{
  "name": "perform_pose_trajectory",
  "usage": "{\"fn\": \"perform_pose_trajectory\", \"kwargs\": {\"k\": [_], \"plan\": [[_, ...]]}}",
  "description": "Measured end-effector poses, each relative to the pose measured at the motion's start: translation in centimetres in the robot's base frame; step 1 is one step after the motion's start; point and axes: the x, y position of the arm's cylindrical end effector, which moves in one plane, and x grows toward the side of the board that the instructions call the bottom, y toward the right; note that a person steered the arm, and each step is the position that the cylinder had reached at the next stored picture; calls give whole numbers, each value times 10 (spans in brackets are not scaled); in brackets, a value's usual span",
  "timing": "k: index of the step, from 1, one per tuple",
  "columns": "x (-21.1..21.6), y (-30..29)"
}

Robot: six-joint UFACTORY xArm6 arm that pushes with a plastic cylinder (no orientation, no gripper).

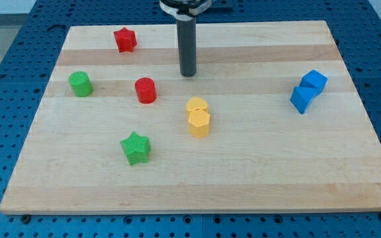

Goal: Move the red circle up towards the red star

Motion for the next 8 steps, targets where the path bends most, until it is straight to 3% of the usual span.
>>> {"fn": "perform_pose_trajectory", "kwargs": {"k": [1,2,4,6,7,8], "plan": [[3,-7],[43,-24],[55,-30],[125,-58],[116,-58],[81,-58]]}}
